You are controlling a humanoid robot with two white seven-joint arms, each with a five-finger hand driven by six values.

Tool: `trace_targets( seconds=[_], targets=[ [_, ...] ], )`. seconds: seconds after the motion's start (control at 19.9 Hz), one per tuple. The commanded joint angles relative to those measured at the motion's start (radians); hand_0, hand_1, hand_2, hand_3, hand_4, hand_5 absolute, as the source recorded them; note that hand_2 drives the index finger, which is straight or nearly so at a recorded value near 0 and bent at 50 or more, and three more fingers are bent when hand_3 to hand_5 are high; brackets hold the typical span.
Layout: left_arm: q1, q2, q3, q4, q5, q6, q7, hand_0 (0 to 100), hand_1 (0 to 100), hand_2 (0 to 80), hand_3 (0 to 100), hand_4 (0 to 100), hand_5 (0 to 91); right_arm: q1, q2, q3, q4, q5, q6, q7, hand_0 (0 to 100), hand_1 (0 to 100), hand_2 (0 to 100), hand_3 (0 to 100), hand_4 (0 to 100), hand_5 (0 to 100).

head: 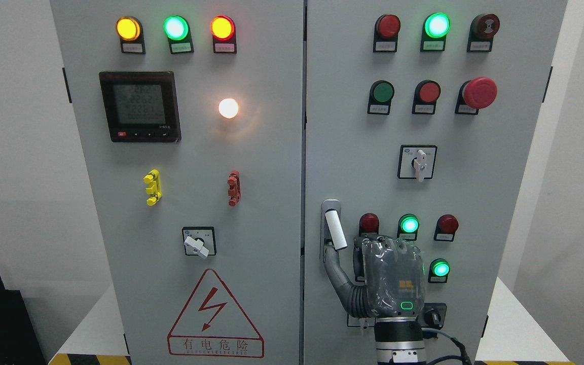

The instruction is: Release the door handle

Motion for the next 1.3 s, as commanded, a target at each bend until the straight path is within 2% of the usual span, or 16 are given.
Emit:
trace_targets(
  seconds=[0.0, 1.25],
  targets=[
    [0.0, 0.0, -0.012, -0.015, 0.0, 0.0, -0.001, 12, 39, 0.0, 0, 0, 0.0, 0.008, -0.001, -0.014, -0.012, 0.0, -0.001, 0.001, 52, 39, 100, 100, 100, 97],
    [0.0, 0.0, -0.012, -0.015, 0.0, 0.0, -0.001, 12, 39, 0.0, 0, 0, 0.0, -0.002, -0.001, -0.032, -0.01, 0.035, -0.001, 0.001, 53, 39, 100, 100, 100, 97]
  ],
)
